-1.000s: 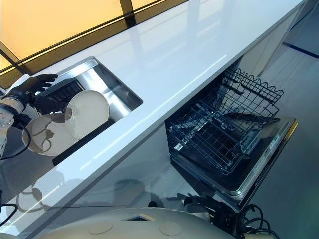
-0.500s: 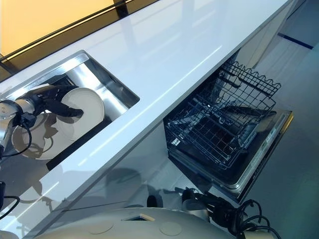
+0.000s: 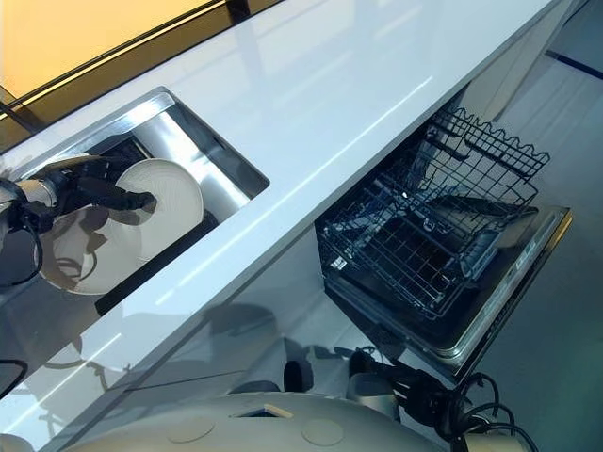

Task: Pick up plates and place into dishwasher.

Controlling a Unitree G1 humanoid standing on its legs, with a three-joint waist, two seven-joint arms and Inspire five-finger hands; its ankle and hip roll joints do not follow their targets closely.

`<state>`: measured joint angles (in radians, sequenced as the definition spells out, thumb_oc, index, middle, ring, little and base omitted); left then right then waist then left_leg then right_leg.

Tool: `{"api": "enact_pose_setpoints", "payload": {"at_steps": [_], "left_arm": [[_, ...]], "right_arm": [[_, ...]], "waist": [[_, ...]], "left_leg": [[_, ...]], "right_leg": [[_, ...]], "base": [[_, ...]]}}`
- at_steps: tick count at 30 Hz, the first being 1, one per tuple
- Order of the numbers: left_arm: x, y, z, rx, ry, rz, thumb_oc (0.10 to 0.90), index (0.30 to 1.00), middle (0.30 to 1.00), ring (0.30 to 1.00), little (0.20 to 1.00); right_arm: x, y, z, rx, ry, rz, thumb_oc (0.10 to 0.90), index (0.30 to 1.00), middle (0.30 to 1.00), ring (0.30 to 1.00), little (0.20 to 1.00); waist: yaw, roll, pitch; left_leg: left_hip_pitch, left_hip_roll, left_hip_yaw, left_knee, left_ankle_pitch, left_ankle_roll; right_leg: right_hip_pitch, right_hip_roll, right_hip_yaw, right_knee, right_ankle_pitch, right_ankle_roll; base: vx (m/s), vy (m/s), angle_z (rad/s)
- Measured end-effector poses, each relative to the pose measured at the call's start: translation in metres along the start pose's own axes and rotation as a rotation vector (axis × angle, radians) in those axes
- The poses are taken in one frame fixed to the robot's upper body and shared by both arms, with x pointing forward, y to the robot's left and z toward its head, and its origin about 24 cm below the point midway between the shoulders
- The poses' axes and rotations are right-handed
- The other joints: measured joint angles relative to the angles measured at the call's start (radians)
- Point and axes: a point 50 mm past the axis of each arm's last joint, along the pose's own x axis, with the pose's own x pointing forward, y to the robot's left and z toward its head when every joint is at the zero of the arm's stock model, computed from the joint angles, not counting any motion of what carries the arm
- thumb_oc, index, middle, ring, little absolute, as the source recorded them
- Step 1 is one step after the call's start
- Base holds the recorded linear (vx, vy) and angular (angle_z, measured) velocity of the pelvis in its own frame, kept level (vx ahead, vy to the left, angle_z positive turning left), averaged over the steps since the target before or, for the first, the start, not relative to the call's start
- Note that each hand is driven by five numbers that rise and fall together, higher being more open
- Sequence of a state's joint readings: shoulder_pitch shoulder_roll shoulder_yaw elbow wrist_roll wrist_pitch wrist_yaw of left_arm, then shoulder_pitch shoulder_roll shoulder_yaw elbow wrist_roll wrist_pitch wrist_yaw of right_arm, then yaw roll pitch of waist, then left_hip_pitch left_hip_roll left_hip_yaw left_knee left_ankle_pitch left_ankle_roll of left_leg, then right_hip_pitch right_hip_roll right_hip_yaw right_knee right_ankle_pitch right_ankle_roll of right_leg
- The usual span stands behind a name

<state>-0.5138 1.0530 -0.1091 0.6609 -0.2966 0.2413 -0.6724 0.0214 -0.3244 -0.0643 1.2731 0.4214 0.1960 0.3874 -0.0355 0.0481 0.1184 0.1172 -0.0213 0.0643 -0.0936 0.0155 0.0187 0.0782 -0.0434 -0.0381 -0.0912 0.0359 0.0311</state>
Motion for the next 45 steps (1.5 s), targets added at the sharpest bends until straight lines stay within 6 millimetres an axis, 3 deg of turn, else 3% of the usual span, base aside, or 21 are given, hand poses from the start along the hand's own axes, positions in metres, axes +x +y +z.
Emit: {"api": "enact_pose_setpoints", "payload": {"at_steps": [7,15,20,26,29,32,35,38,45], "left_arm": [[-0.001,-0.002,0.022,0.013,-0.175,0.040,0.100,0.300,0.300,0.300,0.200],[-0.007,-0.018,0.070,0.111,-0.421,0.062,0.100,0.300,0.300,0.300,0.200],[-0.020,-0.014,0.078,0.121,-0.567,0.258,0.100,0.300,0.300,0.300,0.200],[-0.047,-0.002,0.075,0.254,-0.687,0.622,0.100,0.300,0.300,0.300,0.200],[-0.060,-0.010,0.075,0.257,-0.786,0.732,0.100,0.300,0.300,0.300,0.200],[-0.062,-0.029,0.080,0.286,-0.860,0.722,0.100,0.300,0.300,0.300,0.200],[-0.061,-0.044,0.085,0.303,-0.911,0.710,0.100,0.300,0.300,0.300,0.200],[-0.062,-0.056,0.089,0.333,-0.956,0.708,0.100,0.300,0.300,0.300,0.200],[-0.060,-0.071,0.091,0.342,-1.009,0.722,0.100,0.300,0.300,0.300,0.200]], "right_arm": [[-0.001,-0.001,-0.001,0.000,0.006,-0.002,0.800,0.900,0.900,0.900,0.900],[0.000,-0.001,-0.002,-0.002,0.010,0.005,0.800,0.900,0.900,0.900,0.900],[0.000,0.001,0.002,-0.061,-0.022,0.010,0.800,0.900,0.900,0.900,0.900],[0.002,0.012,0.016,-0.267,-0.114,0.024,0.800,0.900,0.900,0.900,0.900],[0.004,0.023,0.017,-0.156,-0.193,0.061,0.800,0.900,0.900,0.900,0.900],[0.008,0.036,0.014,0.036,-0.255,0.078,0.800,0.900,0.900,0.900,0.900],[0.009,0.049,0.018,0.105,-0.308,0.087,0.800,0.900,0.900,0.900,0.900],[0.006,0.056,0.021,0.049,-0.366,0.085,0.800,0.900,0.900,0.900,0.900],[-0.011,0.075,0.026,-0.422,-0.402,0.147,0.800,0.900,0.900,0.900,0.900]], "waist": [[0.013,-0.001,0.000],[0.030,-0.003,0.000],[0.025,-0.004,-0.002],[0.033,-0.015,-0.008],[0.036,-0.031,-0.019],[0.039,-0.047,-0.030],[0.031,-0.049,-0.033],[0.018,-0.043,-0.034],[-0.041,-0.033,-0.036]], "left_leg": [[0.014,0.001,-0.016,-0.001,0.002,0.000],[0.014,0.001,-0.031,-0.001,0.008,-0.002],[0.015,0.002,-0.032,0.000,0.008,-0.002],[0.019,0.003,-0.035,0.002,0.009,-0.003],[0.021,0.004,-0.039,0.004,0.010,-0.004],[0.022,0.002,-0.038,0.003,0.011,-0.003],[0.025,0.002,-0.025,0.001,0.011,-0.003],[0.028,0.003,-0.016,0.001,0.011,-0.003],[0.029,0.004,0.001,0.001,0.009,-0.003]], "right_leg": [[0.019,0.001,-0.011,-0.001,-0.001,0.000],[0.026,0.001,-0.025,-0.001,-0.002,0.000],[0.028,0.001,-0.027,0.000,-0.001,0.000],[0.032,0.002,-0.029,-0.001,-0.001,0.000],[0.035,0.003,-0.028,0.000,-0.002,0.000],[0.036,0.002,-0.027,-0.001,-0.002,0.000],[0.034,0.001,-0.020,-0.001,-0.002,0.000],[0.032,0.003,-0.004,-0.001,-0.001,0.000],[0.028,0.005,0.004,0.000,0.001,-0.002]], "base": [[-0.03,-0.059,0.05],[-0.02,-0.044,0.05],[-0.04,-0.058,0.00],[-0.02,-0.057,0.02],[0.00,-0.050,0.03],[0.00,0.000,0.00],[0.00,-0.014,-0.08],[-0.01,-0.002,-0.13],[-0.01,0.002,-0.06]]}}
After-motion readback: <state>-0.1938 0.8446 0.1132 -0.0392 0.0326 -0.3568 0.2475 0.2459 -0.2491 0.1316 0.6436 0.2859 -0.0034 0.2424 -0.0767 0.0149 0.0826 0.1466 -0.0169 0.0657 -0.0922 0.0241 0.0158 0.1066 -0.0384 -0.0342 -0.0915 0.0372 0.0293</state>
